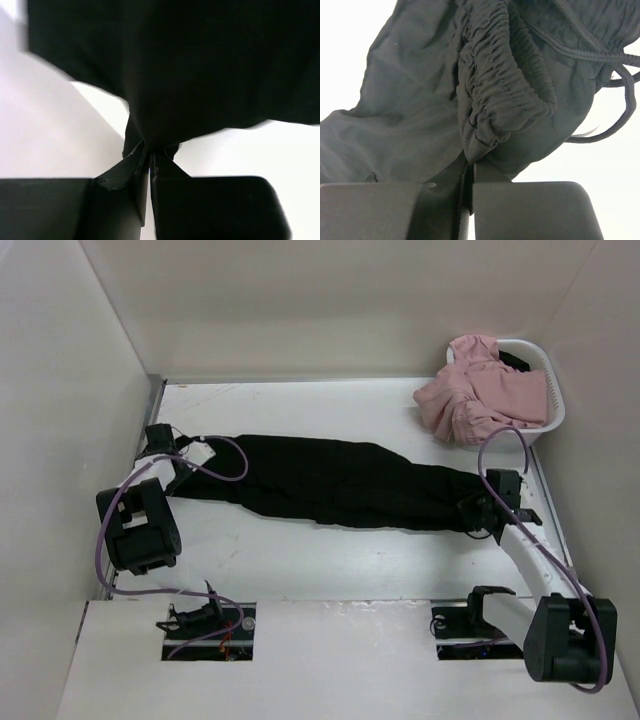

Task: Fold and stack the trousers
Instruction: Fold the trousers

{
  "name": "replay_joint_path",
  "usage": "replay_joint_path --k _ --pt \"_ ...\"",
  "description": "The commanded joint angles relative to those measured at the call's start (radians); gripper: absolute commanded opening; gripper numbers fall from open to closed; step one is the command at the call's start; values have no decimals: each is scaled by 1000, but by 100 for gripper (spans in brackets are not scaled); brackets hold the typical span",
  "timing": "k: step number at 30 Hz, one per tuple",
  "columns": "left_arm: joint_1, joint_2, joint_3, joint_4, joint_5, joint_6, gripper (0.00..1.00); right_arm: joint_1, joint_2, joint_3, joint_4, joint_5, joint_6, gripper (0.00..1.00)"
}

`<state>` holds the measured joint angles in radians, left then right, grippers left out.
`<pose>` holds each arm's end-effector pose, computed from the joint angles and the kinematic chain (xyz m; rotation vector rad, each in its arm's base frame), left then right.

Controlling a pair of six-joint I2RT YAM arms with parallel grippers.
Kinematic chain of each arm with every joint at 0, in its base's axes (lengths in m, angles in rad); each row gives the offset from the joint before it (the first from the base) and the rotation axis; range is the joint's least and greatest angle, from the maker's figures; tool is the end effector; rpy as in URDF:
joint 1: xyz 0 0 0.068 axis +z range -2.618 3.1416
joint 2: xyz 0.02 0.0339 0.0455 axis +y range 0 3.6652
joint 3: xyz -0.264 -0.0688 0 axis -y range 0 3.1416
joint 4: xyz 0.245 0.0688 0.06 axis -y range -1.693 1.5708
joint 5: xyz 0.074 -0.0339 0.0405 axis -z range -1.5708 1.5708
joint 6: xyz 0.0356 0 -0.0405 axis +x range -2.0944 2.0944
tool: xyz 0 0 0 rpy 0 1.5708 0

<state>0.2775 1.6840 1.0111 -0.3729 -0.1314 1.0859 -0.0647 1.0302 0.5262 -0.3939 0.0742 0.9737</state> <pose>0.3196 0.0959 0.1755 1.0374 2.5489 0.6064 0.1953 -0.0153 0.1884 1.2632 2.1452 0.2992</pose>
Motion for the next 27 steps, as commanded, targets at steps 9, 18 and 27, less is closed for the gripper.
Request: replay_joint_path --k 9,18,27 --pt "-23 -34 292 330 -2 74 5 -91 -32 282 -60 47 -200 0" --pt "-99 -95 166 566 18 107 7 -212 -74 247 -59 21 -201 0" --pt "-5 -155 -290 578 41 229 13 -344 -188 -69 -22 -62 -73 8"
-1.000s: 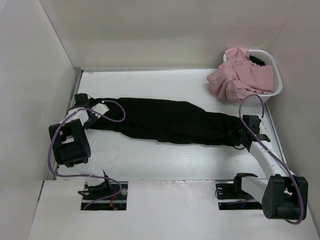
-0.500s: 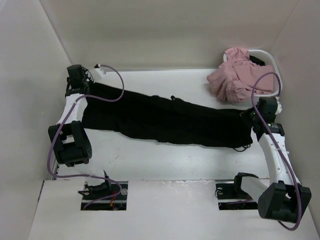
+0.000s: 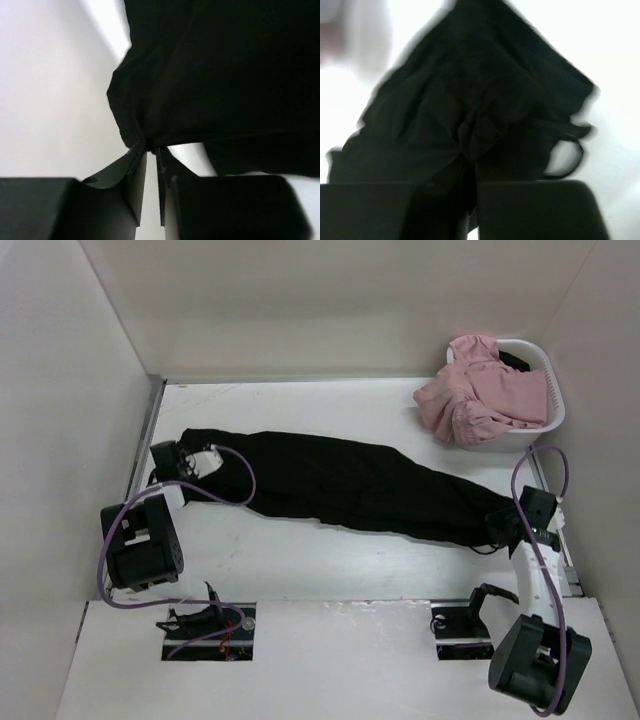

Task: Fold and stack the trousers
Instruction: Fold the trousers

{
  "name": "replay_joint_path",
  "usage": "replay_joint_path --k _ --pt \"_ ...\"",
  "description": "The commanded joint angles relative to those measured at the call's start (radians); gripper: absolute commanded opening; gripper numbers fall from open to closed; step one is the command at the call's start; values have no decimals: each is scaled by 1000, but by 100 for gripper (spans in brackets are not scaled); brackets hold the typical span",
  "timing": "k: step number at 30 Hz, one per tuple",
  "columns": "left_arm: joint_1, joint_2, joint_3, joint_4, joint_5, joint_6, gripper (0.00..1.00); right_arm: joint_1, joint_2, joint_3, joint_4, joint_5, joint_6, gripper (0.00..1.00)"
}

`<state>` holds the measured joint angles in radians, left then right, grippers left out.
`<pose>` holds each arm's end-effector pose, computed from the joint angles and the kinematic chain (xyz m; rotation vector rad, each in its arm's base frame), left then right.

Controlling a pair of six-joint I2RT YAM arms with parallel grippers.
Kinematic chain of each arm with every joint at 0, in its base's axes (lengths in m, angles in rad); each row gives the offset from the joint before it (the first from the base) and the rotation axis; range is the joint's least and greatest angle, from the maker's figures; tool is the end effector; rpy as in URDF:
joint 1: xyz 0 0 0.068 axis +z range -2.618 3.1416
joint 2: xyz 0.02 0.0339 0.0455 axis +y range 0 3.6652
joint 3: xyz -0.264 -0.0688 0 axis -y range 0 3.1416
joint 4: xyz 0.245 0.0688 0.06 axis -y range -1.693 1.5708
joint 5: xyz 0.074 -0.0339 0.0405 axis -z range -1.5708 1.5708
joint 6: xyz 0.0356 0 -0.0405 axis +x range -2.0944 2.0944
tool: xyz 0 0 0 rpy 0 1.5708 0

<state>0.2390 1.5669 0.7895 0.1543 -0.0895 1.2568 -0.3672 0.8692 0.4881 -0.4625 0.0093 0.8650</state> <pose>0.3146 0.0799 0.1845 1.0984 2.0797 0.8972 0.1606 -0.0621 0.1978 1.4053 1.9774 0.2165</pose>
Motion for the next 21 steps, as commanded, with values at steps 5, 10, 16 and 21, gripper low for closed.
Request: replay_joint_path --k 5,10,16,21 --pt "47 -44 -162 27 -12 107 36 -49 10 -66 65 -20 40 100" --pt "95 -126 -63 -119 22 50 55 -40 24 -69 47 -40 93 100" --pt "128 -153 187 -387 175 -112 60 -2 154 -98 143 -12 196 100" --pt "53 -85 218 -476 214 -158 62 9 323 -83 258 7 181 95"
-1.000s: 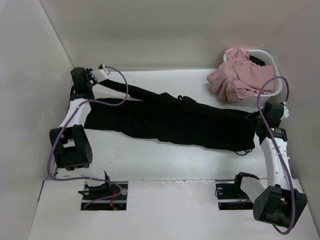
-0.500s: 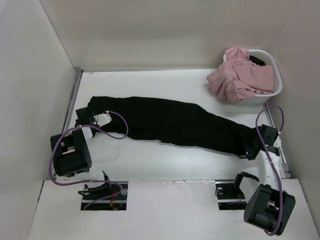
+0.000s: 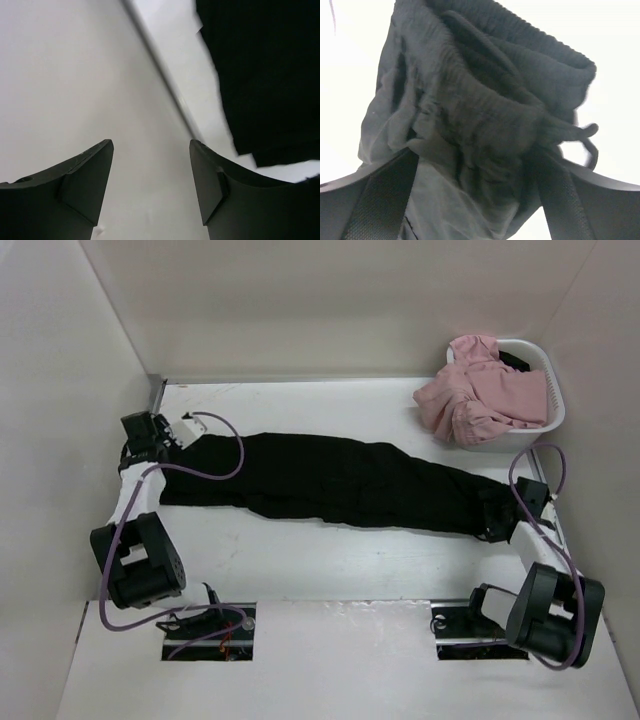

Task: Fold and stack the trousers
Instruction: Fold the trousers

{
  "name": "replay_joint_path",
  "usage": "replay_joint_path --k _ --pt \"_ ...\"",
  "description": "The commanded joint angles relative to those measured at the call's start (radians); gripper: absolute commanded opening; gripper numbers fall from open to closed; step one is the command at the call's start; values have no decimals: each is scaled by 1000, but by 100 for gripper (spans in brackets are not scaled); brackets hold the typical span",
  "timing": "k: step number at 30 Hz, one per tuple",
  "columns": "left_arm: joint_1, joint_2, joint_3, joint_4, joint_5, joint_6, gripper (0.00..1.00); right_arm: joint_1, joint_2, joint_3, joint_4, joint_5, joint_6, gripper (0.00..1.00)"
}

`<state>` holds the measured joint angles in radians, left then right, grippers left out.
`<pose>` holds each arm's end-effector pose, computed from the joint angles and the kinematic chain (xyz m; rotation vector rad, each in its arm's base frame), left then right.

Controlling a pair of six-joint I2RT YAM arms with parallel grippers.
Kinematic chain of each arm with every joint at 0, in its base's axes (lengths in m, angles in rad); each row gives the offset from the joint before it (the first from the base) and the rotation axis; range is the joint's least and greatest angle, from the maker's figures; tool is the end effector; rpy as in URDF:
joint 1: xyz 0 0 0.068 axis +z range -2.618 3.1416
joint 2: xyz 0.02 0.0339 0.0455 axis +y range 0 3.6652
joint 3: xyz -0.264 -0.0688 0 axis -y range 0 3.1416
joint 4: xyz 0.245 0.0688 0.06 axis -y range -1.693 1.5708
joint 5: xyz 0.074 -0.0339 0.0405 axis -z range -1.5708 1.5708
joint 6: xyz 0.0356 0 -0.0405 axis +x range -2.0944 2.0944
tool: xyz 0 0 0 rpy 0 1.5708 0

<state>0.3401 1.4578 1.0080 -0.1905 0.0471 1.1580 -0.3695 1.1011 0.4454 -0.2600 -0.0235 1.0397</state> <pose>0.3068 0.1068 0.2579 0.9487 2.1200 0.7538 0.1850 -0.0707 0.1602 1.6201 1.9211 0.3087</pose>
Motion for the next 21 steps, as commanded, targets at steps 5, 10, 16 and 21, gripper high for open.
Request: replay_joint_path --k 5,10,16,21 --pt "-103 205 9 -35 -44 -171 62 11 68 -39 78 88 -44 30" --pt "-117 322 12 -26 -170 -195 58 -1 -65 33 -45 169 -168 0" --pt "-135 239 -77 -36 -136 -190 60 248 -263 237 -194 376 -386 0" --pt "-143 239 -108 -38 -136 -219 60 829 -131 410 -274 673 -421 0"
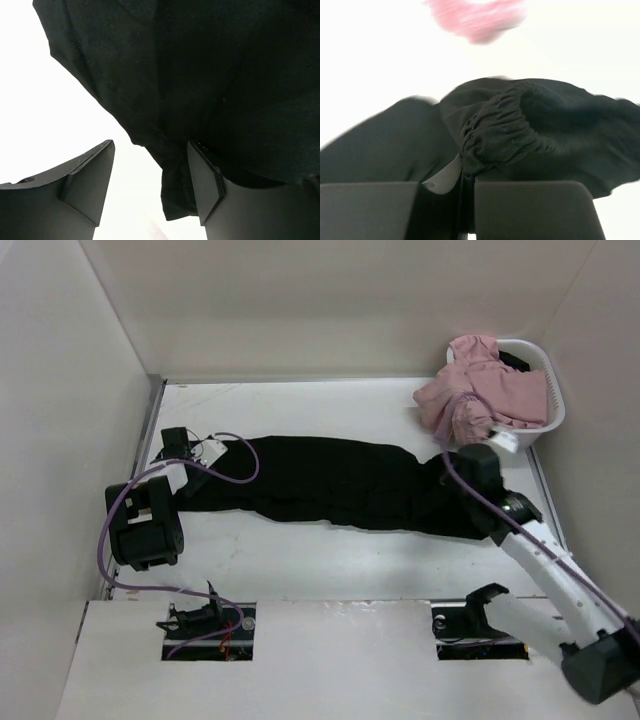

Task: Fold and stack the trousers
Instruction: Fold the trousers

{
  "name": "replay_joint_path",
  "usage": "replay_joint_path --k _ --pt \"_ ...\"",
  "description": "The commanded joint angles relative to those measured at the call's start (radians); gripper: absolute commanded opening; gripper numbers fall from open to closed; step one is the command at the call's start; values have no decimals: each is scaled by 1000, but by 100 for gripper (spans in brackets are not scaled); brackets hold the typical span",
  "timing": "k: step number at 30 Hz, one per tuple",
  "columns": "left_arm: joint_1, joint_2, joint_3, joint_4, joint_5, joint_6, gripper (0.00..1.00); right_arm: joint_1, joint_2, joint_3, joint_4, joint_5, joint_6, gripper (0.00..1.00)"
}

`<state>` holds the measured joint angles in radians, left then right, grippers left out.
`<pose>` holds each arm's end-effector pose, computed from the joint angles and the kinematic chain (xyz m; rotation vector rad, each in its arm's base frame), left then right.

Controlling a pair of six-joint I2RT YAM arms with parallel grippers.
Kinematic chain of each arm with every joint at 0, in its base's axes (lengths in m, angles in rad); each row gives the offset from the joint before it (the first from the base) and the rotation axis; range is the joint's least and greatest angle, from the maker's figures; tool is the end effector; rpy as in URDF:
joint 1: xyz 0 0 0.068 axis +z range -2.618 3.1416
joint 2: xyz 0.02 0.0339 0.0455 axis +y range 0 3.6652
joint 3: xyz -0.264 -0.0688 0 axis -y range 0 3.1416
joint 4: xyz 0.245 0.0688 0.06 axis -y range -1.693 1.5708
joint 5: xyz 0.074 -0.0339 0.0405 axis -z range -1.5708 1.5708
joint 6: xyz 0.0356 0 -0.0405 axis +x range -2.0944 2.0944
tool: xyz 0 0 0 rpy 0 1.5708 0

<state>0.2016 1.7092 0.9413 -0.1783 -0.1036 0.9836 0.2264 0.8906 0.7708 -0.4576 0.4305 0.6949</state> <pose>0.3307 0.0714 0.1592 0.9575 2.4378 0.5848 0.1919 0.0290 0.2910 0.7214 1.9628 0.0937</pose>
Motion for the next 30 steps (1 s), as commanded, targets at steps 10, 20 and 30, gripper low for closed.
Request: replay_joint_path --k 10,20,30 --pt "-4 -25 -41 -59 10 -51 60 695 746 596 -61 349 -155 0" --pt "-14 1 -32 -67 10 -46 60 330 304 222 -59 257 -9 0" --pt "-21 44 -10 -89 -16 -28 59 -231 57 85 -101 -200 -206 7"
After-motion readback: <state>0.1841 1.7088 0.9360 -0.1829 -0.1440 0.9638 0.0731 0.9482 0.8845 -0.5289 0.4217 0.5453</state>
